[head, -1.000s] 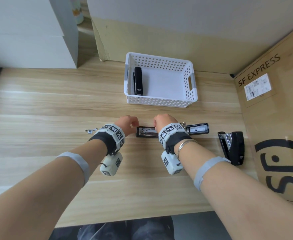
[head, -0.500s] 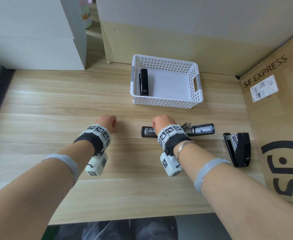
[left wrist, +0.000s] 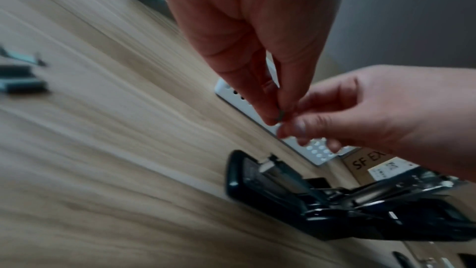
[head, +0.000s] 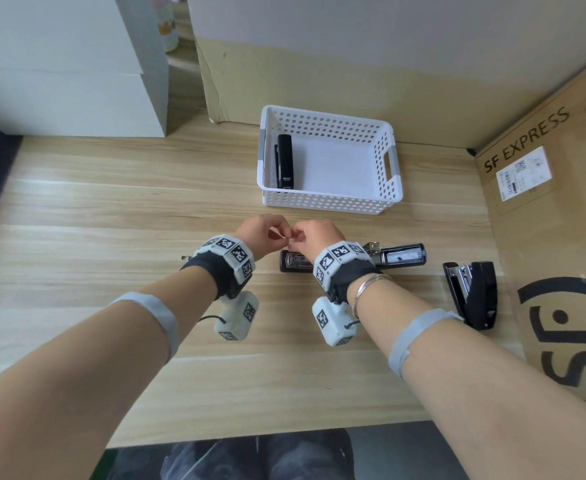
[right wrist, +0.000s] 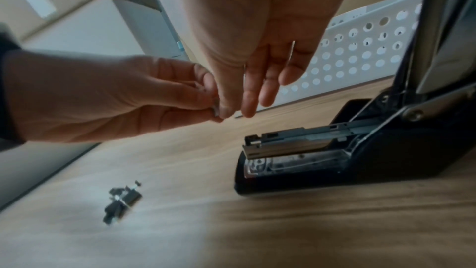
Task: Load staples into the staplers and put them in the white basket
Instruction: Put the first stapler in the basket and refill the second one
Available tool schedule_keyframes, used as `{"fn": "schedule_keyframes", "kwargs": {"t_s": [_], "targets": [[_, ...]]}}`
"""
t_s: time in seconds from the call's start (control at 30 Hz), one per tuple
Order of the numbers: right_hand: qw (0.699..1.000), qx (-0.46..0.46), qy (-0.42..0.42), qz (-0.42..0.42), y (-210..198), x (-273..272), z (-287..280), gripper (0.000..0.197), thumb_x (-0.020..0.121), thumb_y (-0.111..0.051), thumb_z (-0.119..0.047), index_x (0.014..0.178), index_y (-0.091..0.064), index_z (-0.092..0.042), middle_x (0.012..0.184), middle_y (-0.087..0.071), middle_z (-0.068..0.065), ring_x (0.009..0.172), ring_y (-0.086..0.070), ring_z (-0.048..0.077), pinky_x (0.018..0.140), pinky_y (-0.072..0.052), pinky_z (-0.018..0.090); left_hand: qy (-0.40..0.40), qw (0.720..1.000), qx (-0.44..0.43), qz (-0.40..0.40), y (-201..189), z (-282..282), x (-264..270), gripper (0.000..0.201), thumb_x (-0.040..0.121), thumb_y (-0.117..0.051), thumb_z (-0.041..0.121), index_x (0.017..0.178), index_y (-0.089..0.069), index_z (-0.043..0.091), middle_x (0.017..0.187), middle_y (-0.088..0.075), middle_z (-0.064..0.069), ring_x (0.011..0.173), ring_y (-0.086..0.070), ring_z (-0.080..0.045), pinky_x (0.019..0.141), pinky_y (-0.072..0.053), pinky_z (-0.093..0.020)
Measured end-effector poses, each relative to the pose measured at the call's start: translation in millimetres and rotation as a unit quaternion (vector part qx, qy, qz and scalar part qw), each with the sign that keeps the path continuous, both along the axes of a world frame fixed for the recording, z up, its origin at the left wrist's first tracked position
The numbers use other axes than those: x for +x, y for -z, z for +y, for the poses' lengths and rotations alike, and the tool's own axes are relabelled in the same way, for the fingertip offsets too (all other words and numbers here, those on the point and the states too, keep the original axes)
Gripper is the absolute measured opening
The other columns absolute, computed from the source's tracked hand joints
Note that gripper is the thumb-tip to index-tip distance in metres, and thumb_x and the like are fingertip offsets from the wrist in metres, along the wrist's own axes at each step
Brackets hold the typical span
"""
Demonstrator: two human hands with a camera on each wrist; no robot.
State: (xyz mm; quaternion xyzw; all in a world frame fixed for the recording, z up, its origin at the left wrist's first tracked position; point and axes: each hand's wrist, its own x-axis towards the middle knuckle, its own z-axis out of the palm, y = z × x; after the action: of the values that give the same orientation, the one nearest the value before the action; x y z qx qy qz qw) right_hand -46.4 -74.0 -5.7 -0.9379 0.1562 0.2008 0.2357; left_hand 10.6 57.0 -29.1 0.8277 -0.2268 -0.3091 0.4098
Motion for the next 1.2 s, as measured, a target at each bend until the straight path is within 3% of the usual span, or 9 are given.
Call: {"fn": "schedule_keyframes", "kwargs": {"t_s": [0.13,0.23,0.33,0.43,0.6,0.93,1.07,1.2], "targets": [[0.997,0.045,0.049,-0.032,-3,-1,-5,0.018,0.082,-0.072,-0.020,0.100,-0.072,-0.017,0.100,-0.075,0.001,0.095,-0.069,0.018,0.083,-0.052,0.025,-0.036,0.998,-0.038,0.027,2,-9,-2,0.028,0.080,-0.066,0.004,0.069,-0.050,0.023,0.085,-0.062,0.003,0.086,-0.064,-0.020,0.087,-0.052,-0.028],[0.995,0.047,0.074,-0.046,-2,-6,-9,0.015,0.082,-0.072,-0.018,0.096,-0.075,-0.015,0.096,-0.075,0.003,0.091,-0.069,0.017,0.079,-0.052,0.023,-0.041,0.997,-0.047,0.037,6,-10,-2,0.028,0.079,-0.067,0.003,0.070,-0.050,0.023,0.086,-0.058,0.001,0.086,-0.059,-0.017,0.089,-0.051,-0.031],[1.000,-0.011,0.025,0.003,0,-10,-12,0.011,0.083,-0.071,-0.020,0.093,-0.074,-0.017,0.095,-0.074,0.002,0.090,-0.069,0.018,0.083,-0.056,0.029,-0.011,0.999,0.010,0.029,12,-11,-6,0.019,0.080,-0.068,0.006,0.083,-0.054,0.019,0.091,-0.057,0.001,0.080,-0.059,-0.017,0.078,-0.051,-0.028],[0.996,-0.062,-0.032,0.054,3,-14,-13,0.010,0.086,-0.067,-0.019,0.094,-0.072,-0.018,0.101,-0.073,0.003,0.095,-0.068,0.021,0.086,-0.055,0.031,0.027,0.996,0.081,-0.005,18,-10,-10,0.019,0.080,-0.068,0.010,0.098,-0.061,0.010,0.094,-0.059,0.000,0.080,-0.057,-0.015,0.065,-0.043,-0.020],[0.994,-0.074,-0.052,0.068,8,-12,-11,0.014,0.088,-0.065,-0.018,0.099,-0.072,-0.016,0.103,-0.073,0.006,0.097,-0.067,0.024,0.085,-0.055,0.030,0.049,0.993,0.106,-0.019,23,-9,-16,0.018,0.082,-0.065,0.009,0.100,-0.063,0.006,0.107,-0.068,-0.009,0.082,-0.056,-0.014,0.076,-0.043,-0.023],[0.993,-0.065,-0.031,0.094,11,-5,-10,0.019,0.085,-0.071,-0.025,0.100,-0.072,-0.014,0.100,-0.072,0.006,0.093,-0.067,0.024,0.074,-0.051,0.027,0.048,0.992,0.113,-0.029,22,-13,-17,0.019,0.083,-0.064,0.009,0.101,-0.063,0.005,0.107,-0.069,-0.010,0.083,-0.055,-0.013,0.077,-0.043,-0.022],[0.994,-0.036,0.001,0.106,12,1,-13,0.016,0.092,-0.060,-0.020,0.092,-0.074,-0.013,0.090,-0.069,0.007,0.081,-0.061,0.022,0.068,-0.043,0.024,0.049,0.991,0.117,-0.032,23,-11,-18,0.019,0.082,-0.064,0.009,0.100,-0.064,0.005,0.104,-0.070,-0.012,0.082,-0.054,-0.014,0.076,-0.041,-0.022],[0.992,-0.066,-0.022,0.105,14,-2,-7,0.015,0.090,-0.063,-0.025,0.096,-0.071,-0.013,0.096,-0.071,0.008,0.091,-0.067,0.026,0.075,-0.052,0.030,0.051,0.990,0.126,-0.037,23,-9,-19,0.021,0.082,-0.064,0.008,0.103,-0.066,0.006,0.104,-0.070,-0.012,0.087,-0.059,-0.020,0.078,-0.042,-0.021]]}}
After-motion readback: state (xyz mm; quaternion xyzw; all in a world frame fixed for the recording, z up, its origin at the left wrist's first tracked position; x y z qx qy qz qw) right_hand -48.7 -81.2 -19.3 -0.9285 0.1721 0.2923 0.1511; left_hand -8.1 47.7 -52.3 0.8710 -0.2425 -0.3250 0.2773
